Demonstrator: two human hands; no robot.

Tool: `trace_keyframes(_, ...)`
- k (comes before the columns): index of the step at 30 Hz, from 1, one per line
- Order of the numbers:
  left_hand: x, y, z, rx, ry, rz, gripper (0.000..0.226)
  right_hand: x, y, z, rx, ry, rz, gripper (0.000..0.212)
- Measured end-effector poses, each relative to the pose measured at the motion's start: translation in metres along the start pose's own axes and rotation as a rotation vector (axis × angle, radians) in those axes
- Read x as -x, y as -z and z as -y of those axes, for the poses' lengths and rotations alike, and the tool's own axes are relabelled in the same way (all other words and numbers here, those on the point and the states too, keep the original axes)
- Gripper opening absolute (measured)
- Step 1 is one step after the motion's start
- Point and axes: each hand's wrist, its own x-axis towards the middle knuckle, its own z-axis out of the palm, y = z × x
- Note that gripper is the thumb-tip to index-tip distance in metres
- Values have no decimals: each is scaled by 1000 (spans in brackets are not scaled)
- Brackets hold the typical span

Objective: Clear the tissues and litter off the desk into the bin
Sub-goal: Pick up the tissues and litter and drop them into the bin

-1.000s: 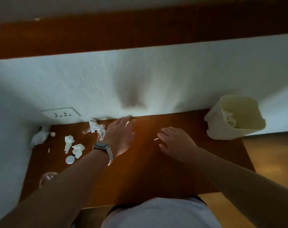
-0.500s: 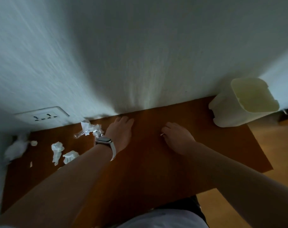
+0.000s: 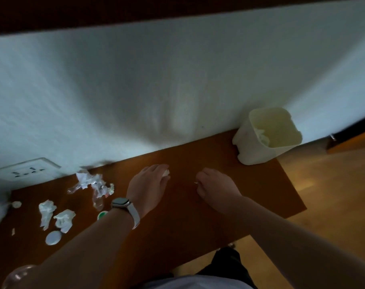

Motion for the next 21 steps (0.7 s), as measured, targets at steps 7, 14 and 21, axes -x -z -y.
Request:
trace_keyframes(7, -55, 2, -104, 47, -60, -44, 33, 28, 83, -67, -53, -71, -174, 7)
trace_keyframes(14, -121, -11, -197, 74, -102, -56, 35, 34, 136, -159, -52, -104, -254, 9)
trace_keyframes(21, -158, -45, -252, 58, -56, -19, 36, 34, 145, -228, -68, -37, -230, 7)
